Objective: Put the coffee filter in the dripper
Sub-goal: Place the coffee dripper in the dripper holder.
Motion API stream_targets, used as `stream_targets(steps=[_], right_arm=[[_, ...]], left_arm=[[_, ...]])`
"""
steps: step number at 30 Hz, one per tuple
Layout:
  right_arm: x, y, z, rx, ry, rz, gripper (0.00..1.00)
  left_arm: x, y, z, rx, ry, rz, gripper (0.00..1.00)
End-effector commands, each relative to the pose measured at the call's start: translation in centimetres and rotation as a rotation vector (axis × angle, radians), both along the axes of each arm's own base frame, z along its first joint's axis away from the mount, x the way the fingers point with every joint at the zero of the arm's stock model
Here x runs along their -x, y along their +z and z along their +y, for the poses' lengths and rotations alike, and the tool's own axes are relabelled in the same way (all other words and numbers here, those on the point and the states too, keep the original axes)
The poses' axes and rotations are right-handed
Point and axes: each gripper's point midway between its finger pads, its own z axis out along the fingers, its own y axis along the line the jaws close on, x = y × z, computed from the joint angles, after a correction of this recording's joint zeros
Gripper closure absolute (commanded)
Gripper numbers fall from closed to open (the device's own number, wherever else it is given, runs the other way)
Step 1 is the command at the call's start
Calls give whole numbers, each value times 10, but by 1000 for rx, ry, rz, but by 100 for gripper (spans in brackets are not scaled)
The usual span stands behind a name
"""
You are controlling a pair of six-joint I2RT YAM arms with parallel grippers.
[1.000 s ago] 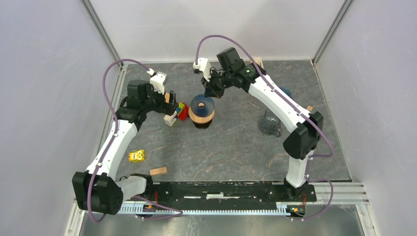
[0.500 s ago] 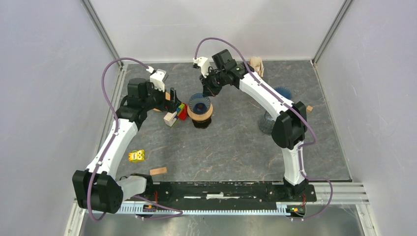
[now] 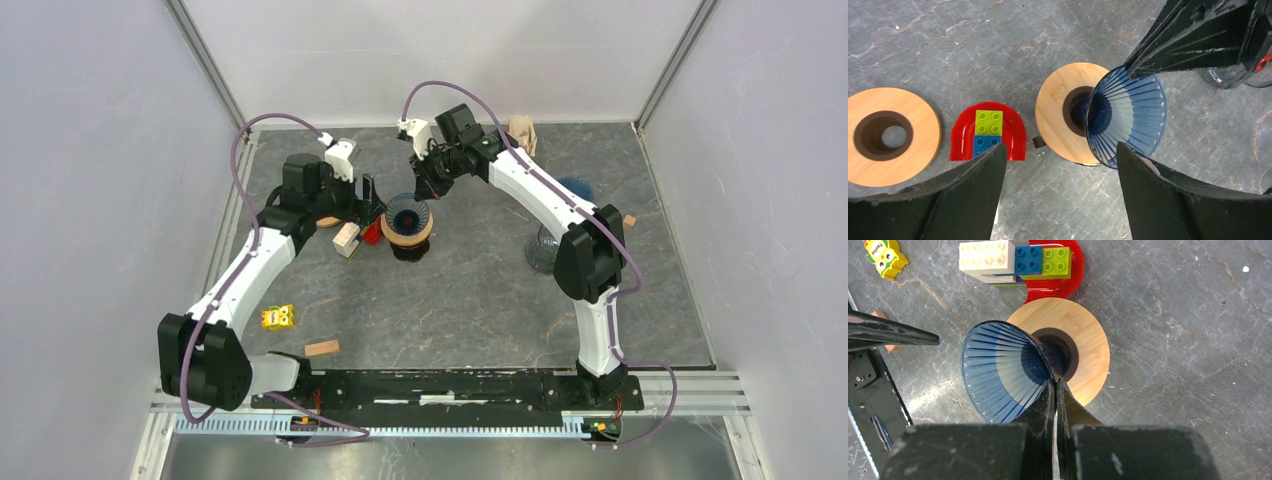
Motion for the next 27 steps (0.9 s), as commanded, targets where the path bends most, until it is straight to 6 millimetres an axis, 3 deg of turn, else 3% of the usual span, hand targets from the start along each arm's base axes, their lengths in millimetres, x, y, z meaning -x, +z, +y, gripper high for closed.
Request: stream_targets(steps=[1,9,16,27], right_arm=[[0,13,2,-45,-4,-9,100],[0,8,1,-48,-14,10,100],[-2,4,-3,-50,-27,28,100],[-4,-1,-1,-65,-25,49,99]], left_arm=[[-15,28,-21,101,8,-35,15],[-19,11,-40,35,28,-13,24],[-24,-1,-34,-36,86,-13,37],[-23,-22,-52,43,66,93,53]])
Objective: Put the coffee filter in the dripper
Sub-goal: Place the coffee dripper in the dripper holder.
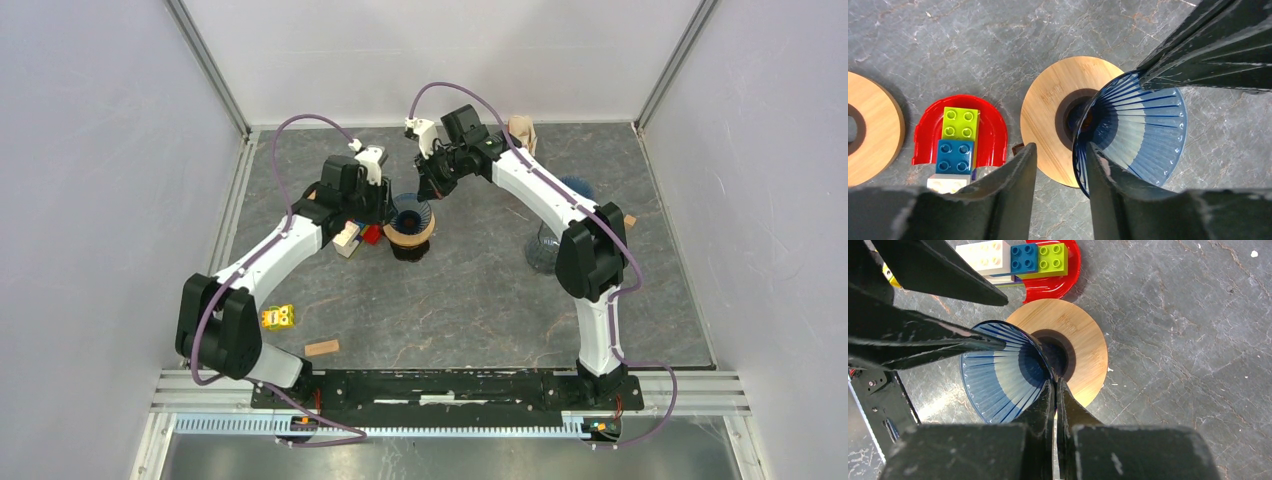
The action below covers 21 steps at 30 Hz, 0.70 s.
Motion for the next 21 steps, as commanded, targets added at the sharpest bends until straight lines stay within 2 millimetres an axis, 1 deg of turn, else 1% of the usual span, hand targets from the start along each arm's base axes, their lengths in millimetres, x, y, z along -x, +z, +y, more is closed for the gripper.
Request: stream_targets(steps=[1,4,9,13,15,16,21], right_arm=[[-2,9,4,-40,5,-11,98],[-3,11,6,-45,8,-14,93],[-3,15,5,-47,7,-27,75],[-4,22,-2,-46,0,-47,61],[-3,23,-6,-41,-5,-53,55],[-3,22,-8,-37,-8,-56,54],[0,14,-13,-12,-16,-50,52]], left_arm=[[-12,19,-15,103,22,-14,57],[-10,17,-18,123,26,11,65],[-7,9,-18,122,64,114,82],[-6,7,-19,129,91,172,93],[-7,7,-20,140,100,184,96],[-7,6,-19,138,109,192,98],[-8,4,-21,140,121,232,98]])
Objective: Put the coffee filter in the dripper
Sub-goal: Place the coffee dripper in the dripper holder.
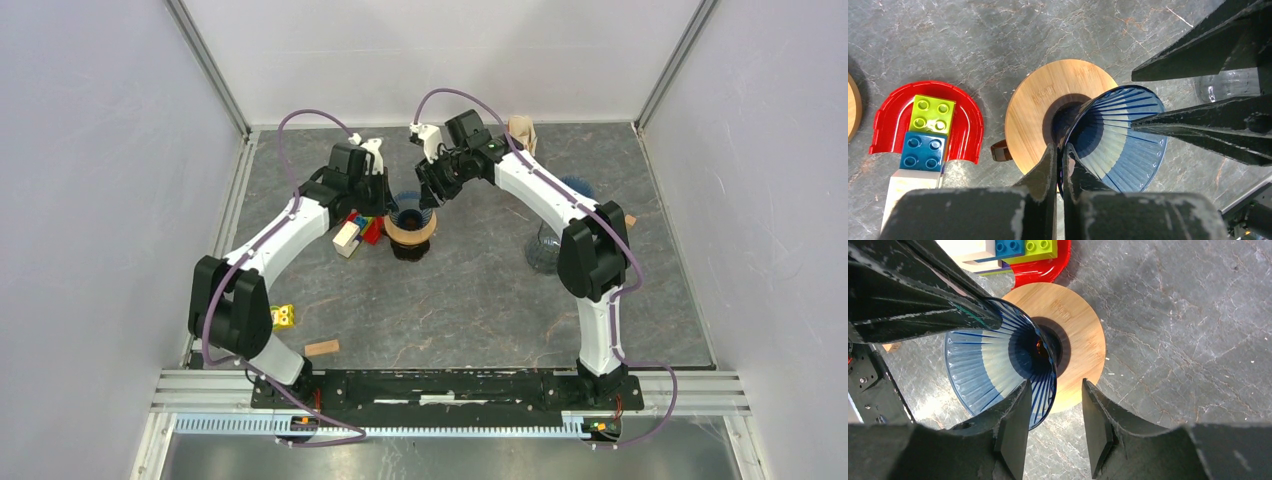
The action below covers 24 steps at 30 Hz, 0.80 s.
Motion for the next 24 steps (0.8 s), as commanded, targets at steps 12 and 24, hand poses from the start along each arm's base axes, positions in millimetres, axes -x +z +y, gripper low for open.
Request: stream_targets(steps=[12,24], right_arm=[[-3,21,3,-45,-5,-46,76],[2,-8,9,8,3,-18,100]], left_arm=[[3,-5,2,23,49,89,98],[15,-40,12,-26,52,128,98]])
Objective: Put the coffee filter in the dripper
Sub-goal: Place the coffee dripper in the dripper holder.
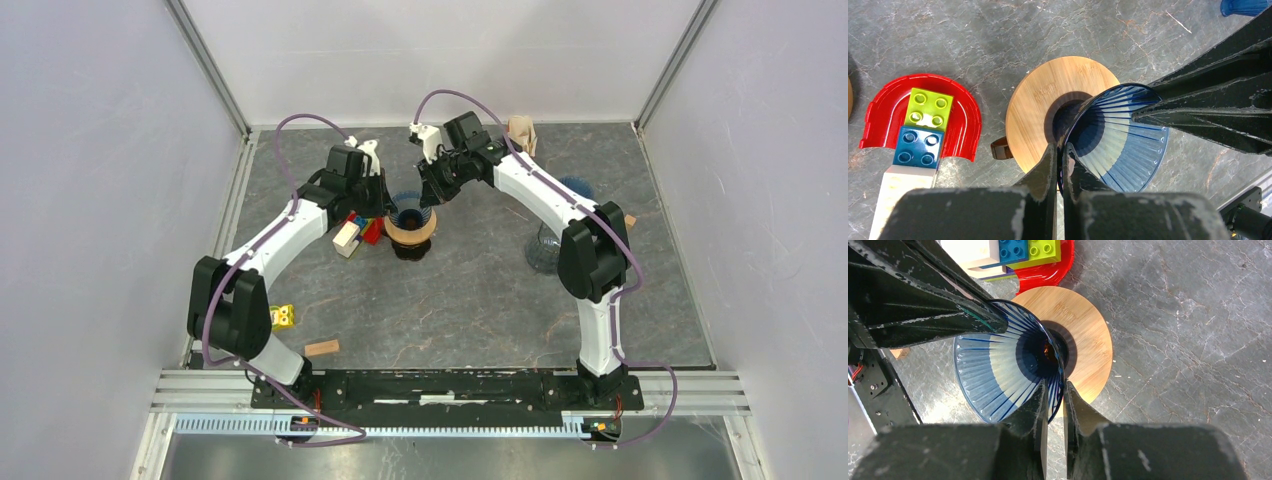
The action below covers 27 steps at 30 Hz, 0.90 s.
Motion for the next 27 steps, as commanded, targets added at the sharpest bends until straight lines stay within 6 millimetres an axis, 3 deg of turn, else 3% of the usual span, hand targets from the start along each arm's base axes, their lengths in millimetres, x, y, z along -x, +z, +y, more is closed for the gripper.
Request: stream_targets(steps=[1,17,27], right_arm=[[-1,-8,5,28,31,-41,100],[-2,-58,1,112,33,13,100],[13,-85,0,162,59,46,100]], left_arm=[[16,-35,9,-48,7,98,98],[30,-74,11,-64,-3,214,98],[39,-89,10,-67,-21,259,98]])
